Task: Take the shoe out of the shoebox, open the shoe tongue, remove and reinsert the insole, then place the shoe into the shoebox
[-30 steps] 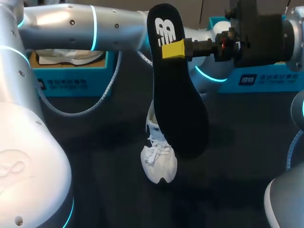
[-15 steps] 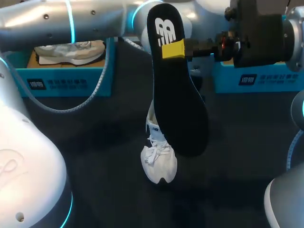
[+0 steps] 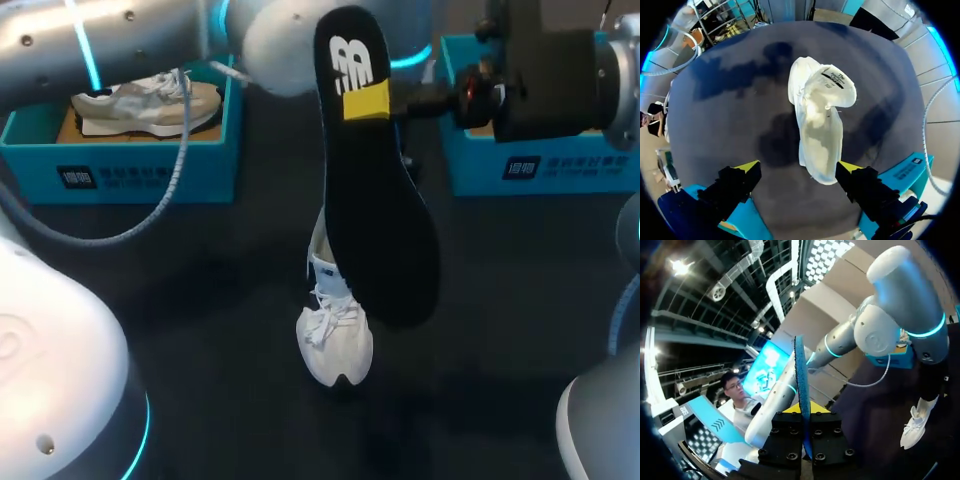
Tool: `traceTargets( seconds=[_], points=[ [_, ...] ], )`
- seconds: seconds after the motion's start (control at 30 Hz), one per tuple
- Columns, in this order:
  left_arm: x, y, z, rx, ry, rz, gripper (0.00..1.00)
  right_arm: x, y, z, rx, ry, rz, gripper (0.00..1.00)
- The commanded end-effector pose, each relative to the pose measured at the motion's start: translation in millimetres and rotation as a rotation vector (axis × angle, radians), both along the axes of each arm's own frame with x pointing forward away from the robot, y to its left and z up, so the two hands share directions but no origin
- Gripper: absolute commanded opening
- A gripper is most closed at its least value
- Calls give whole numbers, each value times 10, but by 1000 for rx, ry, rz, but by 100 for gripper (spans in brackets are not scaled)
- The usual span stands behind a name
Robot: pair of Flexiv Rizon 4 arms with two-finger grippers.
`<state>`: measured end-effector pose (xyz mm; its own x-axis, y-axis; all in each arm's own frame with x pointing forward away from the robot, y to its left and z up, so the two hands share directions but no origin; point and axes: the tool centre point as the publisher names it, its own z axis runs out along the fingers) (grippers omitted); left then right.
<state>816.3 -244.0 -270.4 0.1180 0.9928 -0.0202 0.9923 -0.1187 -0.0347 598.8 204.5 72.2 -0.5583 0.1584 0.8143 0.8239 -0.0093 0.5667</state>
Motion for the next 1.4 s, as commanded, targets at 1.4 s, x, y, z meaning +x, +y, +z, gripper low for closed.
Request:
traceTargets(
  seconds=[1.4],
  points=[
    [305,197,1092,-891,172,-80,100,1347,-810,-313,129,308,-430,0]
  ],
)
